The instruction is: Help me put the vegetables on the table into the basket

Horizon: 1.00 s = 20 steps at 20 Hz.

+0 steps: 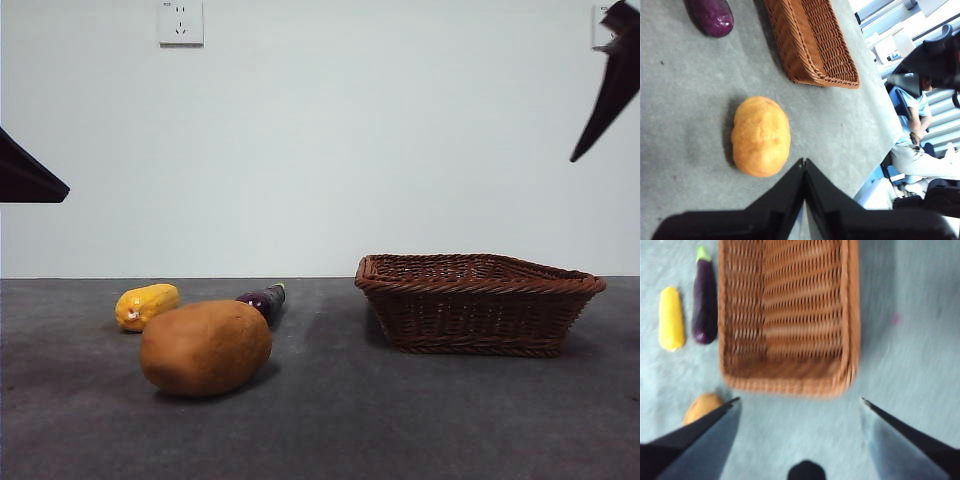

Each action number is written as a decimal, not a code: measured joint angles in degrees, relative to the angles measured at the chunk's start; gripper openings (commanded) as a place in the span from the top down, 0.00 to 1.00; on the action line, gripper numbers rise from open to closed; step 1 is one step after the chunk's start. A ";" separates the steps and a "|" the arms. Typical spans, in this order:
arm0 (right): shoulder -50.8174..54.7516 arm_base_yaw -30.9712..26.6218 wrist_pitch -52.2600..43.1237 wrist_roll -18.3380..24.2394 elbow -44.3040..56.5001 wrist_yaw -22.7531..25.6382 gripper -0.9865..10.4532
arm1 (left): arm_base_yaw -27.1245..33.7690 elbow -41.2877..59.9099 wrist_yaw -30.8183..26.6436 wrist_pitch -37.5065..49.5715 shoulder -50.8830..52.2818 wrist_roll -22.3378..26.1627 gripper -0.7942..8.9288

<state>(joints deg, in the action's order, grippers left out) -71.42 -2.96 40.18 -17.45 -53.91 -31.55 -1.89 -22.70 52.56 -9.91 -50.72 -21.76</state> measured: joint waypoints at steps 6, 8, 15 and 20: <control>-15.26 1.84 6.86 5.97 -17.75 7.45 0.55 | 0.00 0.00 0.15 0.02 -0.02 -1.25 0.92; -20.68 2.16 8.55 6.86 -23.37 7.58 0.56 | -0.02 0.00 0.15 0.00 -0.04 -1.38 0.92; -37.57 2.58 13.64 8.31 -38.80 8.63 0.56 | -0.02 0.00 0.15 -0.04 -0.04 -1.97 0.92; -43.87 2.91 13.84 8.50 -41.03 8.63 0.56 | -0.02 0.00 0.15 -1.40 -0.04 -2.56 0.92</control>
<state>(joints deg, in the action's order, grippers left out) -115.28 -0.05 54.02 -8.95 -94.94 -22.92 -1.91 -22.70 52.71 -11.31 -50.76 -24.32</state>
